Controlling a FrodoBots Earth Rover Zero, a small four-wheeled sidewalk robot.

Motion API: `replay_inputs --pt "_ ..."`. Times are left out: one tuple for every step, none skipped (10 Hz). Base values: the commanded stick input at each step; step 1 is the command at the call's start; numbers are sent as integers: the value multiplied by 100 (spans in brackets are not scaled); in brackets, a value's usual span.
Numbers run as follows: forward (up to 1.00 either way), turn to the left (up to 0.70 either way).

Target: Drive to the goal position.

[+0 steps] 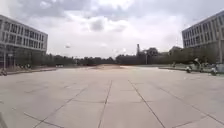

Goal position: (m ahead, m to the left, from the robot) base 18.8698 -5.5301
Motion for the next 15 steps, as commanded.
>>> replay_inputs --pt "97 0" --pt "98 0" --pt "98 0" --pt "98 0" --pt "98 0" --pt "98 0" --pt "98 0" --pt "98 0" --pt "98 0" --pt "98 -20" --pt "97 -36" --pt "98 -38" --pt "98 -29" --pt "97 -16" --pt "98 0"
